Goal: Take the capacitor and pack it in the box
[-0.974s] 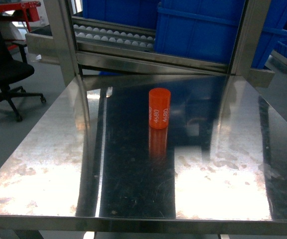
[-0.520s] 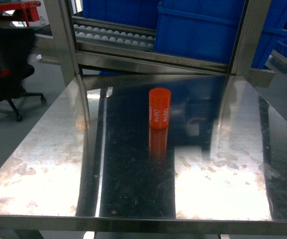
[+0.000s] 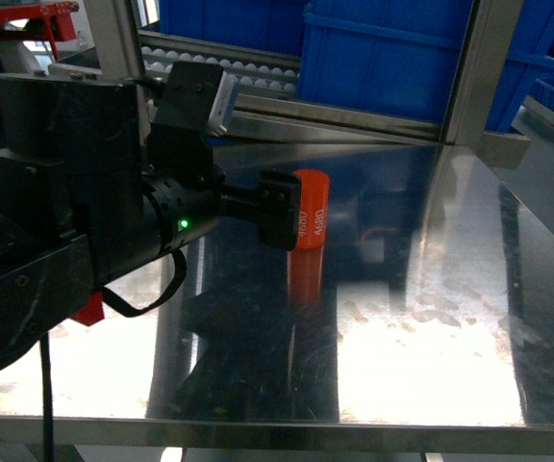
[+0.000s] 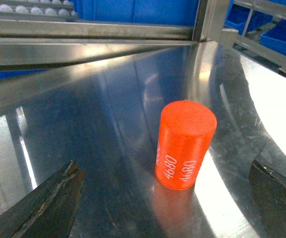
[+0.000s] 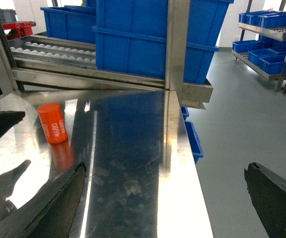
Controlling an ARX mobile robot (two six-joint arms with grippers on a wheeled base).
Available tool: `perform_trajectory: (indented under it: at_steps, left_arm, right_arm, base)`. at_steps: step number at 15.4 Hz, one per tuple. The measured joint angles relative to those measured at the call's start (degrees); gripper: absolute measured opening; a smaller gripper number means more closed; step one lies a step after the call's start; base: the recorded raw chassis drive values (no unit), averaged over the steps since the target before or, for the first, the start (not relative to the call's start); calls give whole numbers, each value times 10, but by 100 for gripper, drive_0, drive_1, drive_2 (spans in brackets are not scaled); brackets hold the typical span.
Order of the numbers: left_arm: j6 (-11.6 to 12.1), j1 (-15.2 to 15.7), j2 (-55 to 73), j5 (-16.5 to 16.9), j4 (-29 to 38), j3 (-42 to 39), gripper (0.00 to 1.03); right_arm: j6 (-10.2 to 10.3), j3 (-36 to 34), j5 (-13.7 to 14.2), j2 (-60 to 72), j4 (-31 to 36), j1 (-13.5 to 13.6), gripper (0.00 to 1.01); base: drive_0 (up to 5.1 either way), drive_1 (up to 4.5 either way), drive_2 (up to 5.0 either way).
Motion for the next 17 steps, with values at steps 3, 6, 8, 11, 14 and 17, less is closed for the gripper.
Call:
perform_trajectory:
  at_steps: [3,6,8,11,14,17]
  left_arm:
    - [0,-3,54,17,-48,86,98]
    - [-1,-14,90,26,-85,153,98]
    - [-4,-19,129,17,-114,199,98]
    - [-50,-19,155,18,-157,256,91]
    - [-64,-18,161,30,-183,267,62]
    - [-67,-18,164,27,-186,269,46]
  right_arm:
    - [0,0,0,0,0,0,98]
    - [0,0,0,0,0,0,98]
    - [0,0,0,0,0,0,98]
    - [0,0,0,0,0,0,98]
    - [0,0,0,0,0,0,98]
    - [0,0,0,0,0,0,98]
  base:
    - [0,0,0]
    - [0,0,0]
    - [0,0,0]
    - [0,0,0]
    - [0,0,0]
    - [0,0,0]
